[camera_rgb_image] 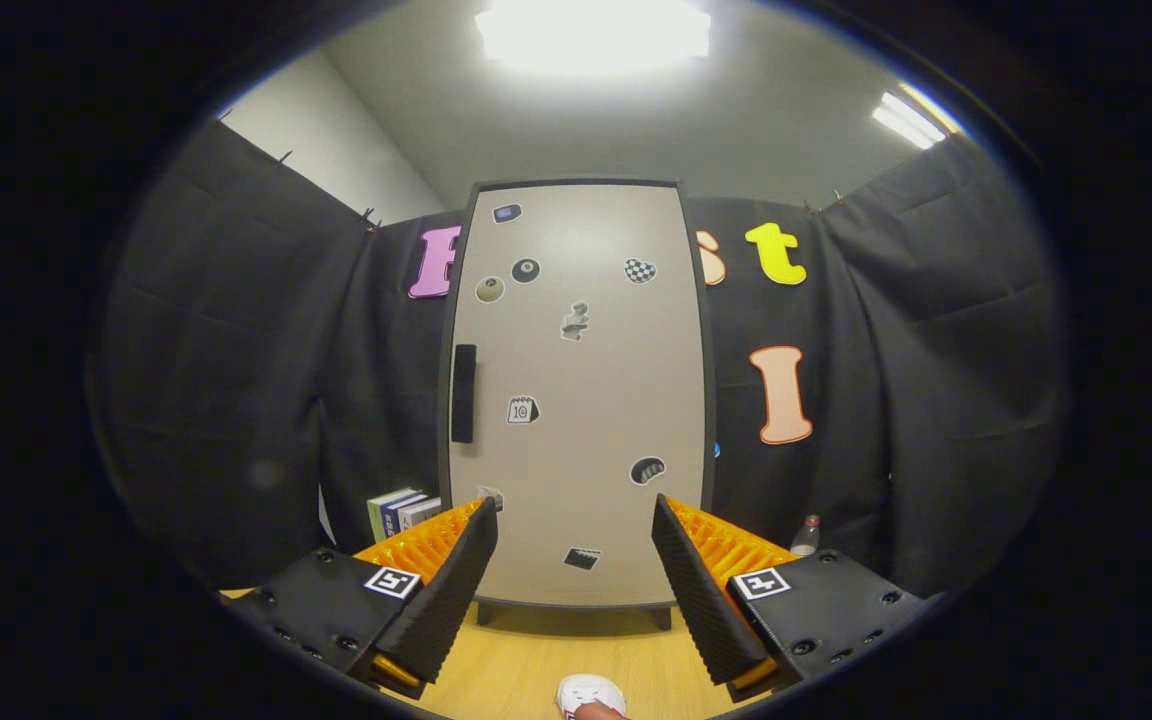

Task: Open the shoe cabinet door, grab the shoes and put them into the shoe cabinet, then close the shoe cabinet door.

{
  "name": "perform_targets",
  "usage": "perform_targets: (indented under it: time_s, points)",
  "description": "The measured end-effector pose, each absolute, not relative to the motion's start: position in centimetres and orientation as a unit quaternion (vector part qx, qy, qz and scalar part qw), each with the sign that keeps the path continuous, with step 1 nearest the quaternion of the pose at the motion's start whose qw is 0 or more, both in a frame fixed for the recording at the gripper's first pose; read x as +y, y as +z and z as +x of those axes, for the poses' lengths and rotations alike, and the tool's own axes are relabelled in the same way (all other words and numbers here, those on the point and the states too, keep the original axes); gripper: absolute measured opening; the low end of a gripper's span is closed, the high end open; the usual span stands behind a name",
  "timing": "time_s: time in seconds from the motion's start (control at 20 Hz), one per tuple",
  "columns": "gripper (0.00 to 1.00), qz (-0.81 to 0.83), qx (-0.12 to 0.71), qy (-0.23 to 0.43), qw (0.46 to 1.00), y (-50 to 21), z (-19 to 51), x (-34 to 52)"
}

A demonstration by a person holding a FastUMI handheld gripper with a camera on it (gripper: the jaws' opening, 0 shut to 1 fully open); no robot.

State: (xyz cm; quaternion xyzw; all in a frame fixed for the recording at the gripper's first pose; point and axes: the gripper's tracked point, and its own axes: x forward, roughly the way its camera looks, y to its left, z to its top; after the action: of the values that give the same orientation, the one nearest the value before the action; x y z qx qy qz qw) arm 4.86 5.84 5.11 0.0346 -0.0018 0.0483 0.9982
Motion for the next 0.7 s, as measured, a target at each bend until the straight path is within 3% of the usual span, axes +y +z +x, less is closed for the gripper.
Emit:
perform_targets:
  time_s: [0.7]
  points:
    - [0.97, 0.075, -0.005, 0.115, 0.99, 11.9, 18.6, 15.8]
